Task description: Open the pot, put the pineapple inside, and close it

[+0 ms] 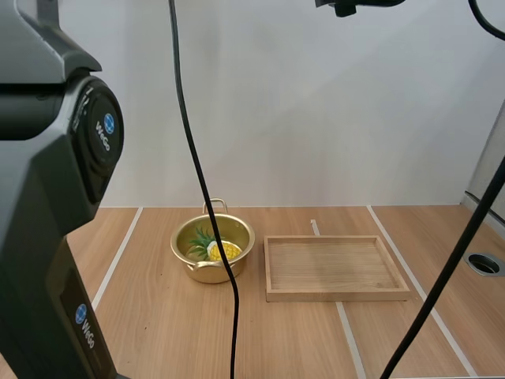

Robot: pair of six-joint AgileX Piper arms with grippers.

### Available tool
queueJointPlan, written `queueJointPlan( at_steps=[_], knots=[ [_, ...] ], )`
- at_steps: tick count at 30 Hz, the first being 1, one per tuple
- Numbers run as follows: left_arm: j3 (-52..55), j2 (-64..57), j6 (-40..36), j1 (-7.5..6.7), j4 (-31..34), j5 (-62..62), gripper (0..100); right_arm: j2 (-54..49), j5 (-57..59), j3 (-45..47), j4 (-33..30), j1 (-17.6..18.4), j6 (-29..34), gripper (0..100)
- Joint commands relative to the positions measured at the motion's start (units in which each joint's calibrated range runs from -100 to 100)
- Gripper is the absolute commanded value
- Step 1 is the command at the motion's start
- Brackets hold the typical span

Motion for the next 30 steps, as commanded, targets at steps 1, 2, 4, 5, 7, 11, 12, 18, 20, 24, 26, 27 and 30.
queueJointPlan(
  at_steps=[1,2,4,5,7,11,12,18,20,24,26,27,30],
  knots=[
    [3.4,0.0,-0.6,-0.05,0.4,0.0,0,-0.4,-0.7,-0.4,0.2,-0.2,0.3,100],
    [4.5,0.0,-0.6,-0.05,0.7,0.0,0,-0.4,-0.6,-0.4,0.2,-0.2,0.3,100],
    [6.2,0.0,-0.5,-0.05,0.9,0.0,0,-0.4,-0.5,-0.4,-0.1,-0.2,0.3,100],
    [7.0,0.0,-0.5,-0.05,0.9,0.0,0,-0.4,-0.3,-0.4,-0.1,-0.2,0.3,100],
    [8.8,0.0,-0.5,-0.05,0.9,0.0,0,-0.4,-0.1,-0.4,-0.3,-0.2,0.3,100],
    [14.5,0.0,0.0,-0.05,0.5,0.0,0,-0.4,2.6,-0.4,-0.9,-0.2,0.3,100],
    [15.9,0.0,0.1,-0.05,0.0,0.0,0,-0.4,3.1,-0.4,-1.1,-0.2,0.3,100],
    [26.6,0.0,1.3,-0.05,-1.2,0.0,0,-0.4,7.2,-0.4,-1.4,-0.2,0.3,100],
    [30.5,0.0,2.2,-0.05,-1.6,-0.1,0,-0.4,8.2,-0.4,-2.4,-0.2,0.3,100],
    [39.6,0.0,4.8,-0.05,-4.8,-1.6,0,-0.4,8.2,-0.4,-6.3,-0.2,1.4,100],
    [43.7,0.0,6.1,-0.05,-5.7,-1.4,0,-0.4,8.2,-0.4,-8.3,-0.2,2.0,100],
    [45.6,0.0,6.5,-0.05,-5.7,-1.6,0,-0.4,8.2,-0.4,-9.3,-0.2,2.5,100],
    [51.1,0.0,9.2,-0.05,-6.5,-1.1,0,-0.4,8.2,-0.4,-11.3,-0.2,3.6,100]
  ],
)
